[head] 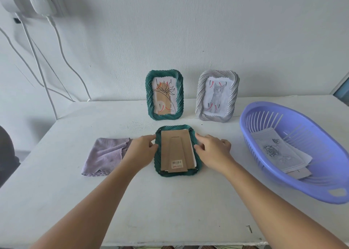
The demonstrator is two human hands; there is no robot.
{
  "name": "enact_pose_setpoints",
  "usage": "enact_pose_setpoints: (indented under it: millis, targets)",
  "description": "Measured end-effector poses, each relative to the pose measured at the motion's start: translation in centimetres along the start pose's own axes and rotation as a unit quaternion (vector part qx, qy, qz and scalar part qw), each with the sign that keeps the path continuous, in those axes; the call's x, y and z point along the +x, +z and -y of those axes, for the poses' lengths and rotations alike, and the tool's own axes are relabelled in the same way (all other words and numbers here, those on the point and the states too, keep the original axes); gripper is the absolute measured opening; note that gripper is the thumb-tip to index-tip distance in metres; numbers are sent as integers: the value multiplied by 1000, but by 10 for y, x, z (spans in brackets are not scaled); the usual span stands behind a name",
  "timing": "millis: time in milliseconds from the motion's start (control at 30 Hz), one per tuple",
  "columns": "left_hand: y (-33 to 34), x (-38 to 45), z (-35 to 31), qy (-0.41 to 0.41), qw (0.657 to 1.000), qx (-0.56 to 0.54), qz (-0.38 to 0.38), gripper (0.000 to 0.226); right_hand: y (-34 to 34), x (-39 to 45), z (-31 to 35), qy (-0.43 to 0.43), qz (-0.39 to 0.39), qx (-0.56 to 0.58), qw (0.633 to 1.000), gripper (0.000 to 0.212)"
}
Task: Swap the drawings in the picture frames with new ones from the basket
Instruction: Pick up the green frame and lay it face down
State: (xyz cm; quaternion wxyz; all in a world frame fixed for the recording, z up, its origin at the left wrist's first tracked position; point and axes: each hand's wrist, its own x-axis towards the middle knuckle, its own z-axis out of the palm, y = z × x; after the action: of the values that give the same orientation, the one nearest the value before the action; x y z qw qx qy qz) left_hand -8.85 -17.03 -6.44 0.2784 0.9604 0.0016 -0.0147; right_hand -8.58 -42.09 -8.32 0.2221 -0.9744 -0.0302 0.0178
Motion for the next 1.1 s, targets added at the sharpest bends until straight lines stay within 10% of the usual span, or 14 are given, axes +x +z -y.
enact_pose_setpoints:
  millis: [833, 1100]
  targets:
    - [19, 3, 9, 14, 996, -86, -4, 44, 3, -13, 58, -55, -30, -138, 989, 82]
    - [20, 3, 8, 12, 995, -97, -6, 44, 0, -11, 69, -21, -25, -101, 994, 42]
